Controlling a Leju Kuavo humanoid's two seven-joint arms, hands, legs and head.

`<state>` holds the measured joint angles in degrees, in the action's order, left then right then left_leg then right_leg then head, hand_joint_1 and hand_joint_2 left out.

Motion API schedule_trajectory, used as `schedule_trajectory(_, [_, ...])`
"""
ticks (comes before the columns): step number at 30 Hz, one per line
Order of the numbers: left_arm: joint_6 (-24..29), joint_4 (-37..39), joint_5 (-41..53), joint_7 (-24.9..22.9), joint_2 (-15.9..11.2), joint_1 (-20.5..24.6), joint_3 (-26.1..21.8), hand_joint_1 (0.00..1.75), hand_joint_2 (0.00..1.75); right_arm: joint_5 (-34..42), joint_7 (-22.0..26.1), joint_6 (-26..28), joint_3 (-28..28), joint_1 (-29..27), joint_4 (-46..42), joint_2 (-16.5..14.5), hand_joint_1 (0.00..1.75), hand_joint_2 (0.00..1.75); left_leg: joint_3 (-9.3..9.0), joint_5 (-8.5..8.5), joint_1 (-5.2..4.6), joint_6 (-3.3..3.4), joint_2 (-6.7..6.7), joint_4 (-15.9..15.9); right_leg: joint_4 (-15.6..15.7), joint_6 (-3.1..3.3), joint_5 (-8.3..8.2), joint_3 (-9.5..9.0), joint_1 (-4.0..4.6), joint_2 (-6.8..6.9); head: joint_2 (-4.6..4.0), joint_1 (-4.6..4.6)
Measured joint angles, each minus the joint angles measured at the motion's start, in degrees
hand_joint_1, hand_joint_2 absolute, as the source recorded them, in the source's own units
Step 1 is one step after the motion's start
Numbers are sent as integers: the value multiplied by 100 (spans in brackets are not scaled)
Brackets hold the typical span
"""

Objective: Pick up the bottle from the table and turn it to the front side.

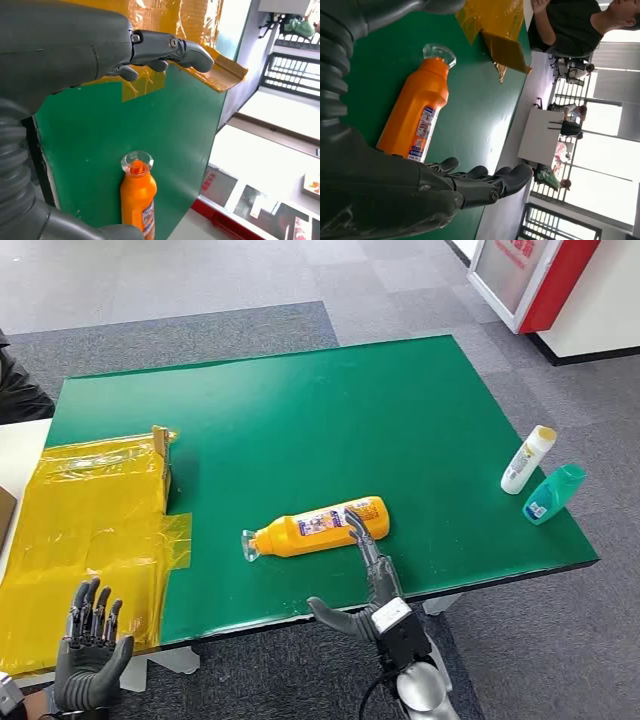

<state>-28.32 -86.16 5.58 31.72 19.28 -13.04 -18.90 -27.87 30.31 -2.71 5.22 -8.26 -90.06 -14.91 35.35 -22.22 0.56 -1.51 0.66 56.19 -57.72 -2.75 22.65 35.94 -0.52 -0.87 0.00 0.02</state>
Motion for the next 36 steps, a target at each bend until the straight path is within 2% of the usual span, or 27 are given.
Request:
schedule_trajectory(5, [75,0,-9,84,-1,1,-3,0,175,8,-45,32,42,21,49,11,0,175,0,-3,0,2,0,0,0,0,1,0,-1,0,0,1])
schedule_trajectory(8, [97,-1,-12,84,-2,1,-3,0,175,-237,-155,256,46,26,66,17,0,175,0,-4,0,2,1,0,0,0,1,0,-1,0,0,0])
schedule_trajectory(12, [129,-30,10,16,-1,-1,2,0,175,-1406,-773,866,42,55,0,56,0,175,0,-3,0,2,0,0,0,0,1,1,0,0,0,-1])
schedule_trajectory(16, [131,-46,95,-76,0,6,43,0,175,-2444,-1366,1001,16,303,-145,187,0,175,-1,-1,-1,1,-1,0,1,0,-5,2,-1,-1,0,0])
schedule_trajectory(21, [122,-46,131,-99,0,14,92,0,175,-2872,-1612,948,-17,587,-235,299,0,175,-2,2,-1,1,-1,1,1,-1,-8,1,-1,-1,0,-1])
schedule_trajectory(26, [59,-40,213,-121,-5,43,137,0,175,-3563,-2122,713,-22,973,-118,505,0,175,-1,3,-1,1,-2,1,1,0,-10,3,-1,-2,0,0])
schedule_trajectory(32, [67,62,221,-49,-51,192,288,0,175,-4007,-2554,-9,26,1862,788,906,0,175,1,15,-1,11,-3,1,1,-2,-22,2,-3,-2,0,0])
schedule_trajectory(36, [90,145,214,-17,-67,229,385,0,175,-4069,-2661,-254,101,2264,1430,1082,0,175,2,19,-2,13,-2,1,1,-4,-24,1,-4,-2,0,0])
